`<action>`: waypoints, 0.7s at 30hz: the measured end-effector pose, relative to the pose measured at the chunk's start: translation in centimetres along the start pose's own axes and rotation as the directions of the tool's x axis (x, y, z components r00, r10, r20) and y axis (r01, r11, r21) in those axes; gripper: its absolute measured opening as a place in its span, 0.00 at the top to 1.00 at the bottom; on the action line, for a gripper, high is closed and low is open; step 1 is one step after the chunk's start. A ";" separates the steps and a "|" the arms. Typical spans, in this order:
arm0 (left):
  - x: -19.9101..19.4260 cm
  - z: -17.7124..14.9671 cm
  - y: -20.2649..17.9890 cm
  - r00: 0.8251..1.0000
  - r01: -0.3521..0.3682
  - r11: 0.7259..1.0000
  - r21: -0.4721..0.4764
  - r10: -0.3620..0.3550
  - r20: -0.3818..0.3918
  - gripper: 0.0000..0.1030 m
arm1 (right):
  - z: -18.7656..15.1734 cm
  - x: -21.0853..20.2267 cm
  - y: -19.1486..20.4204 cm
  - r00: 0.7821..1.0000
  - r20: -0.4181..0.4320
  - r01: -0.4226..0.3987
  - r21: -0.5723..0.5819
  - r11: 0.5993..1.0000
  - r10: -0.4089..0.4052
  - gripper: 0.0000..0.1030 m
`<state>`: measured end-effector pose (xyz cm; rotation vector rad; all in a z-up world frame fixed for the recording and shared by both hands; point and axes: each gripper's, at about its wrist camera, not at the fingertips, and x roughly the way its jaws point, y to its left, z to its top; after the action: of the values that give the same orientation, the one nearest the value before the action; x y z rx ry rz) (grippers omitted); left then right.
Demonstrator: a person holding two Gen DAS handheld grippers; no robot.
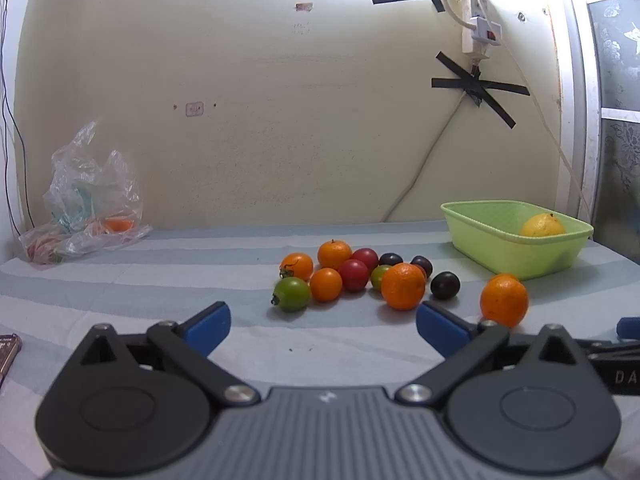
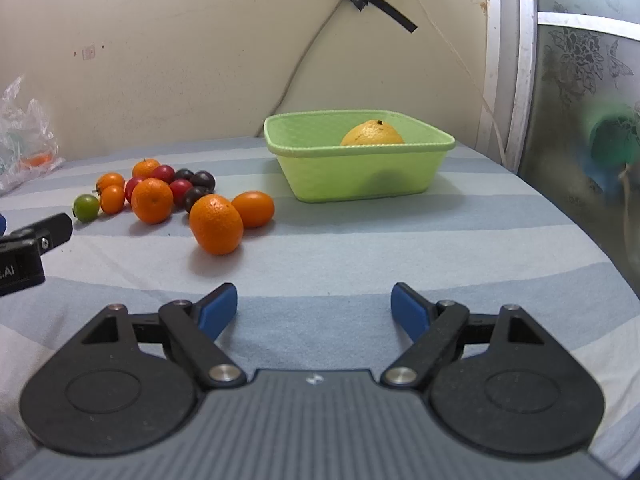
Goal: Organize fruits
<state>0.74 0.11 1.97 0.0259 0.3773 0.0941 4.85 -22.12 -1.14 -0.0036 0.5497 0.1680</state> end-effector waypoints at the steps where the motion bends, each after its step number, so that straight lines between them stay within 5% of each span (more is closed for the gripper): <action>1: -0.1 0.0 -0.1 1.000 0.003 1.000 0.003 -0.003 0.005 0.00 | 0.0 -0.2 -0.1 1.000 0.011 -0.004 0.006 1.000 0.004 0.17; 11: 0.1 -0.1 0.3 0.999 0.048 0.999 -0.021 -0.048 -0.008 0.00 | -0.3 -1.4 0.5 0.995 0.087 -0.046 -0.041 0.998 0.050 0.18; 21: 0.7 -0.2 0.3 0.994 0.089 0.995 -0.033 -0.091 -0.052 0.00 | 0.0 0.2 1.6 0.999 -0.013 -0.044 -0.105 0.994 0.043 0.26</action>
<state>1.30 0.45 1.59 -0.0240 0.4299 0.0112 4.76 -20.51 -1.14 -0.0951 0.5514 0.2393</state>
